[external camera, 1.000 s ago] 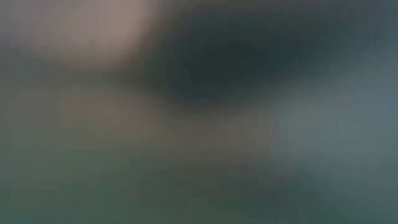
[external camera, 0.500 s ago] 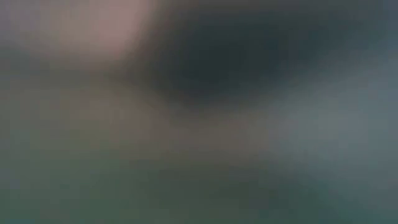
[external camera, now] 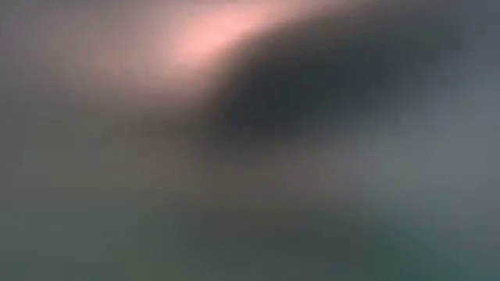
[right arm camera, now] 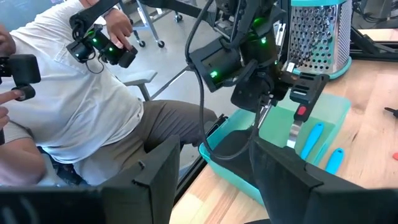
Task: Pick & Place Kitchen Items
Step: Put the black spatula into the blue bin
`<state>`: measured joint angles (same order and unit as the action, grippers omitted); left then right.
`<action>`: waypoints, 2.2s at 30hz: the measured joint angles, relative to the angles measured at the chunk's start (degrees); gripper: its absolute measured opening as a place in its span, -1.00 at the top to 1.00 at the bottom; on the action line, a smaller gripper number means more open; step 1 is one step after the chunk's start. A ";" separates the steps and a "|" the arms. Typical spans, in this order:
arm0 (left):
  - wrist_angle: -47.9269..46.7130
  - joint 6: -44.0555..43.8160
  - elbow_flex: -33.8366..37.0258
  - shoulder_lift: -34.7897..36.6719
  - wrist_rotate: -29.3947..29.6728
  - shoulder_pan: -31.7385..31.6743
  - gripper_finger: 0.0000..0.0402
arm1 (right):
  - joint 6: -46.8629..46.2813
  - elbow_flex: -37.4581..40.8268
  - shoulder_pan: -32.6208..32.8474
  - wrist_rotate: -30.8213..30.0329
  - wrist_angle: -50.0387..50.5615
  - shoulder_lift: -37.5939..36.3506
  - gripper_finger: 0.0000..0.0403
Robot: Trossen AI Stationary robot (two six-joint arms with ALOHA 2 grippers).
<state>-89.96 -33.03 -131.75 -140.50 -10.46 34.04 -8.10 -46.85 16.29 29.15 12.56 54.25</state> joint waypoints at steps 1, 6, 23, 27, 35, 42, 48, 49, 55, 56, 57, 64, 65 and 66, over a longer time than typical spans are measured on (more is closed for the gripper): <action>0.04 -0.01 0.56 0.10 -0.69 -0.02 0.69 | 0.00 0.00 0.00 0.00 0.02 0.01 0.02; -0.29 -0.10 4.19 0.19 -3.46 0.02 0.69 | 0.00 0.00 0.00 -0.01 0.04 0.01 0.02; -0.01 -2.08 1.38 0.08 -1.16 0.02 0.30 | 0.00 0.00 0.00 -0.04 0.02 0.01 0.02; 0.01 -4.29 -2.68 0.08 1.36 -0.02 0.17 | 0.00 0.00 0.00 -0.04 0.03 0.01 0.02; 1.06 -8.42 -2.55 5.22 9.19 -1.03 -0.01 | 0.00 0.00 0.00 -0.17 -0.02 0.01 0.02; 5.86 -6.96 -2.57 6.49 10.75 -1.97 0.17 | -0.02 0.00 0.62 -0.17 0.02 0.01 0.02; 14.98 -2.27 -2.55 5.89 12.32 -3.36 0.74 | -0.02 0.00 1.36 -0.16 0.08 0.01 0.02; 15.26 -1.75 -2.55 5.93 12.93 -3.65 0.86 | -0.02 0.00 1.52 -0.15 0.12 0.01 0.02; 17.01 -1.29 -0.93 5.97 17.44 -4.31 0.99 | -0.46 0.00 3.12 0.07 0.64 0.01 0.02; 17.99 -1.14 -0.06 5.74 17.06 -4.27 0.99 | -0.65 0.00 3.50 0.07 0.96 -0.02 0.02; 19.34 -0.84 1.07 5.55 16.32 -4.22 0.99 | -1.01 0.00 3.86 0.09 1.50 -0.16 0.02; 33.52 0.31 10.46 5.13 10.98 -4.39 0.99 | -1.73 -0.02 6.46 0.18 1.58 -2.14 0.02; 34.70 0.49 11.18 5.13 10.16 -4.53 0.99 | -1.56 -0.02 6.80 0.19 1.39 -2.38 0.02; 35.15 0.69 11.42 5.13 9.49 -4.61 0.99 | -1.33 -0.02 7.09 0.14 1.23 -2.69 0.02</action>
<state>-54.81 -32.34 -120.33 -135.37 -0.97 29.43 -9.43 -46.87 23.39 29.29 13.79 51.56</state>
